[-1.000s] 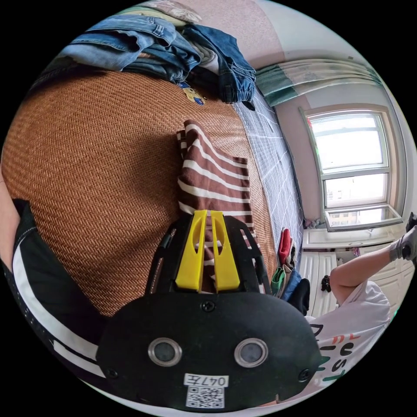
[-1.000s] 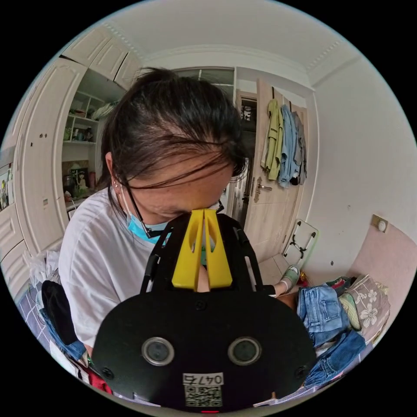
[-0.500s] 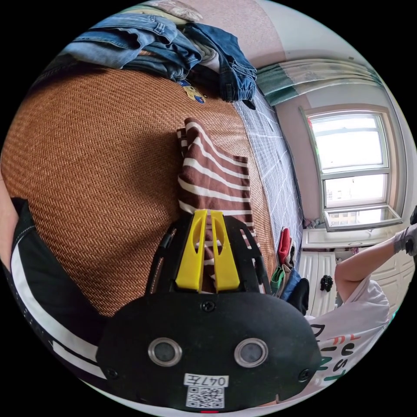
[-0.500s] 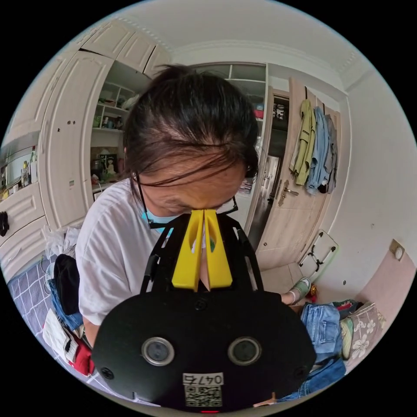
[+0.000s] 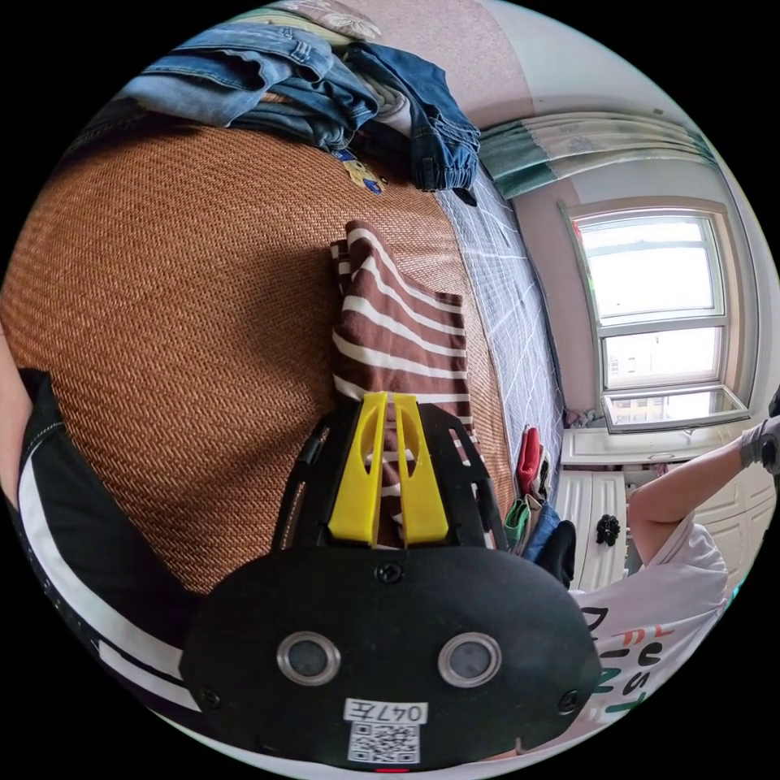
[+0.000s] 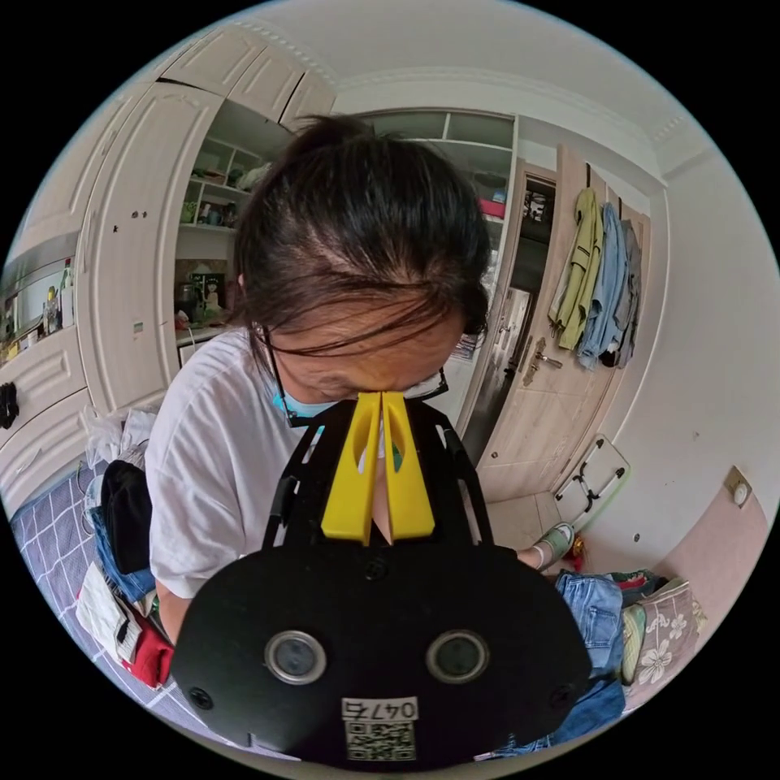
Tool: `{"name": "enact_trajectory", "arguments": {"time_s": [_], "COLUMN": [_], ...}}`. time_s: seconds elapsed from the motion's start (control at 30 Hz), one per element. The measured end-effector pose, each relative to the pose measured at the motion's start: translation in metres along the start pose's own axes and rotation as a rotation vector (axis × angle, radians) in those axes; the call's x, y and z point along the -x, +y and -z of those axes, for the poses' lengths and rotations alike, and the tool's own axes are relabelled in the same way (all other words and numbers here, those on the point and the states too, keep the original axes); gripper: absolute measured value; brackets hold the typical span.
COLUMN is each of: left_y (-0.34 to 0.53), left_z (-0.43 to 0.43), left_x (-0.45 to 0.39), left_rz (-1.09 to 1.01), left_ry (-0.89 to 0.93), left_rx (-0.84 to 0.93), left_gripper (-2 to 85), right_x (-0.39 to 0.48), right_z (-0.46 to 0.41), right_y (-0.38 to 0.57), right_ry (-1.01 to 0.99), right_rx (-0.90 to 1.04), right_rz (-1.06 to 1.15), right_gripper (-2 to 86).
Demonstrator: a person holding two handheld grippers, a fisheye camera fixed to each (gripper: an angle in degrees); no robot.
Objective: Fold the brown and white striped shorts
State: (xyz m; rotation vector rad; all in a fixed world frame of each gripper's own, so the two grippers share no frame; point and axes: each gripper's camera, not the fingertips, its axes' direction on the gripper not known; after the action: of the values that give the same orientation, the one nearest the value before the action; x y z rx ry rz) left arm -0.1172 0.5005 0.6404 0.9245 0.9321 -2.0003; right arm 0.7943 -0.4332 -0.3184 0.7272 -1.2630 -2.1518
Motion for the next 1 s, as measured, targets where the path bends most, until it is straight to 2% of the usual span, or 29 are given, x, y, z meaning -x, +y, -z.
{"name": "enact_trajectory", "arguments": {"time_s": [0.7, 1.0], "left_y": [0.026, 0.034], "left_z": [0.002, 0.005], "left_x": [0.019, 0.028], "left_rz": [0.011, 0.013], "left_ry": [0.025, 0.036], "left_rx": [-0.015, -0.017], "left_gripper": [-0.8, -0.8], "right_x": [-0.013, -0.01], "right_z": [-0.027, -0.039], "right_y": [-0.01, 0.007], "right_ry": [0.023, 0.125], "right_rx": [0.03, 0.011], "right_rz": [-0.002, -0.003], "right_gripper": [-0.6, -0.6]}}
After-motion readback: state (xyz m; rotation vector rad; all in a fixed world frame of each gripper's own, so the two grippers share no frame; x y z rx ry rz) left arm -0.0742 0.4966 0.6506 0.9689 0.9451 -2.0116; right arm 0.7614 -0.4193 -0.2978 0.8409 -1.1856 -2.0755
